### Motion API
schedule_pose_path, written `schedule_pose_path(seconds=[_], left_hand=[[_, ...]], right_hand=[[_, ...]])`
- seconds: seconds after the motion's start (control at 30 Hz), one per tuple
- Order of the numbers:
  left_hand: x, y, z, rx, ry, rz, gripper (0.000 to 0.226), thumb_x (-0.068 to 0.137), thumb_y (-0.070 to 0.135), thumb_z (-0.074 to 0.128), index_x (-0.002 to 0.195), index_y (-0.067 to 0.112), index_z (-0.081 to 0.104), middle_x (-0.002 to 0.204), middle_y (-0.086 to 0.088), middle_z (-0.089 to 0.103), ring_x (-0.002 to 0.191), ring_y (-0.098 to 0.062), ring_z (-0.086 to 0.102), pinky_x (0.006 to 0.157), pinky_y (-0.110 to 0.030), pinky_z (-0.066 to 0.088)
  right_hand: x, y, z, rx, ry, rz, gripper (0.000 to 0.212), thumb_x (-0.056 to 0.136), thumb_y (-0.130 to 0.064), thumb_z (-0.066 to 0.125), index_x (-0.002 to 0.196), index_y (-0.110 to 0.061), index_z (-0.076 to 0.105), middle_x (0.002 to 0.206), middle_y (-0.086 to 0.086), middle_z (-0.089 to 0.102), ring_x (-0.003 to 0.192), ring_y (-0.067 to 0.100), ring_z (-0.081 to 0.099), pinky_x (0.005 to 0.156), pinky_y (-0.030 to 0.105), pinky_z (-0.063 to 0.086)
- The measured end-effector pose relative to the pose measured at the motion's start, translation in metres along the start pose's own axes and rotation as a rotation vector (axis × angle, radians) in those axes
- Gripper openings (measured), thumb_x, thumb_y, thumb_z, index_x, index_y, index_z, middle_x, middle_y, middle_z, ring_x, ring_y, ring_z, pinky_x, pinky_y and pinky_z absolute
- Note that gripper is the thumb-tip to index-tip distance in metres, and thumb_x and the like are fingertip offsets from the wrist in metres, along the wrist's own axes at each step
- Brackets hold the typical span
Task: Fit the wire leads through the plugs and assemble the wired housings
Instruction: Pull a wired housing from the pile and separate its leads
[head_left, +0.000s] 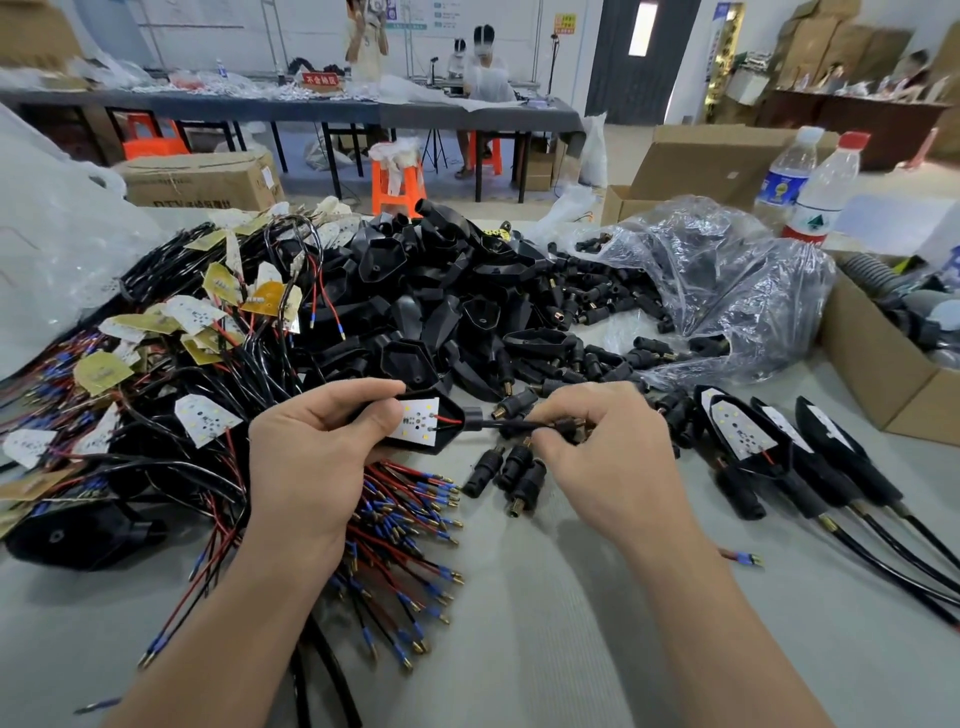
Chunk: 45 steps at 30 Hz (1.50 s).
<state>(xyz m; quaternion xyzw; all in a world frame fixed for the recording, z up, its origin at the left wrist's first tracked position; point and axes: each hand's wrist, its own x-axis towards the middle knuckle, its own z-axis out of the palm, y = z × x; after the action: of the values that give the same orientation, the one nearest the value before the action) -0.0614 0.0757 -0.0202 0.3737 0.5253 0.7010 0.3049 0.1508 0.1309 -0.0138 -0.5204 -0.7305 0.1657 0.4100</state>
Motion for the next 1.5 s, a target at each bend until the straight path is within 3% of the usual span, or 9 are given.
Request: schedule_pose_path(seconds=[0.13, 0.3, 0.43, 0.67, 0.9, 1.0, 1.1, 1.3, 1.5], left_hand=[[0.002, 0.002, -0.001, -0.03, 0.006, 0.007, 0.019, 0.067, 0.015, 0.085, 0.085, 0.02, 0.084, 0.09, -0.007, 0.08, 0.087, -0.025, 0.078, 0.072, -0.025, 0.061], [0.001, -0.001, 0.0, 0.159, -0.126, 0.028, 0.038, 0.06, 0.013, 0.093, 0.09, 0.033, 0.082, 0.088, 0.002, 0.08, 0.085, -0.013, 0.077, 0.075, -0.019, 0.059], [-0.007, -0.001, 0.002, 0.512, -0.37, 0.043, 0.059, 0.069, 0.013, 0.093, 0.114, 0.047, 0.073, 0.096, 0.018, 0.076, 0.088, -0.002, 0.072, 0.079, -0.015, 0.053], [-0.025, 0.0, 0.014, 0.736, -0.715, -0.087, 0.041, 0.069, 0.04, 0.077, 0.106, 0.058, 0.071, 0.076, 0.037, 0.066, 0.072, 0.01, 0.064, 0.062, -0.005, 0.044], [-0.034, -0.011, 0.024, 0.656, -0.587, -0.138, 0.029, 0.073, 0.031, 0.087, 0.096, 0.047, 0.078, 0.057, 0.02, 0.06, 0.049, 0.002, 0.054, 0.051, -0.01, 0.038], [-0.039, -0.015, 0.031, 0.616, -0.566, -0.107, 0.017, 0.077, 0.023, 0.081, 0.085, 0.038, 0.075, 0.053, 0.005, 0.043, 0.048, -0.01, 0.038, 0.049, -0.032, 0.038], [-0.041, -0.014, 0.035, 0.593, -0.488, -0.115, 0.029, 0.08, 0.023, 0.082, 0.079, 0.051, 0.073, 0.056, 0.0, 0.058, 0.048, -0.016, 0.05, 0.051, -0.045, 0.052], [-0.044, -0.006, 0.04, 0.48, -0.405, -0.208, 0.02, 0.083, 0.009, 0.079, 0.083, 0.027, 0.069, 0.06, 0.001, 0.069, 0.044, -0.02, 0.063, 0.043, -0.034, 0.056], [-0.044, 0.0, 0.036, 0.623, -0.264, 0.096, 0.025, 0.085, 0.056, 0.058, 0.078, 0.037, 0.073, 0.062, 0.013, 0.071, 0.056, -0.005, 0.067, 0.056, -0.026, 0.053]], right_hand=[[0.006, 0.004, -0.004, -0.13, 0.126, 0.086, 0.011, 0.082, -0.029, 0.078, 0.083, -0.04, 0.078, 0.063, -0.011, 0.055, 0.078, 0.02, 0.057, 0.081, 0.042, 0.05], [0.005, 0.0, 0.002, 0.012, 0.23, 0.093, 0.016, 0.092, -0.024, 0.067, 0.102, -0.035, 0.073, 0.077, -0.018, 0.071, 0.077, 0.007, 0.065, 0.082, 0.033, 0.054], [0.005, -0.004, 0.007, 0.208, 0.166, 0.058, 0.039, 0.095, -0.016, 0.058, 0.119, -0.046, 0.067, 0.087, -0.026, 0.068, 0.084, -0.008, 0.062, 0.082, 0.004, 0.041], [0.007, -0.003, 0.018, 0.398, 0.032, 0.101, 0.038, 0.095, -0.01, 0.055, 0.106, -0.042, 0.074, 0.09, -0.007, 0.073, 0.065, 0.015, 0.059, 0.06, 0.022, 0.046], [0.003, -0.005, 0.033, 0.619, -0.157, 0.214, 0.037, 0.089, -0.005, 0.053, 0.099, -0.032, 0.076, 0.087, 0.001, 0.076, 0.068, 0.019, 0.07, 0.066, 0.036, 0.056], [0.002, -0.006, 0.035, 0.696, -0.182, 0.252, 0.038, 0.09, -0.003, 0.051, 0.098, -0.031, 0.076, 0.087, 0.006, 0.076, 0.063, 0.022, 0.069, 0.062, 0.034, 0.055], [0.005, -0.005, 0.032, 0.786, -0.188, 0.3, 0.04, 0.094, 0.002, 0.049, 0.098, -0.027, 0.077, 0.086, 0.009, 0.077, 0.061, 0.02, 0.067, 0.06, 0.033, 0.055], [0.003, -0.01, 0.023, 0.883, -0.177, 0.34, 0.042, 0.092, 0.011, 0.05, 0.11, -0.019, 0.073, 0.08, 0.013, 0.076, 0.066, 0.017, 0.071, 0.061, 0.027, 0.058], [-0.002, -0.007, 0.016, 0.695, -0.356, 0.261, 0.032, 0.084, 0.012, 0.062, 0.092, -0.014, 0.079, 0.063, 0.006, 0.072, 0.061, 0.018, 0.068, 0.065, 0.032, 0.056]])
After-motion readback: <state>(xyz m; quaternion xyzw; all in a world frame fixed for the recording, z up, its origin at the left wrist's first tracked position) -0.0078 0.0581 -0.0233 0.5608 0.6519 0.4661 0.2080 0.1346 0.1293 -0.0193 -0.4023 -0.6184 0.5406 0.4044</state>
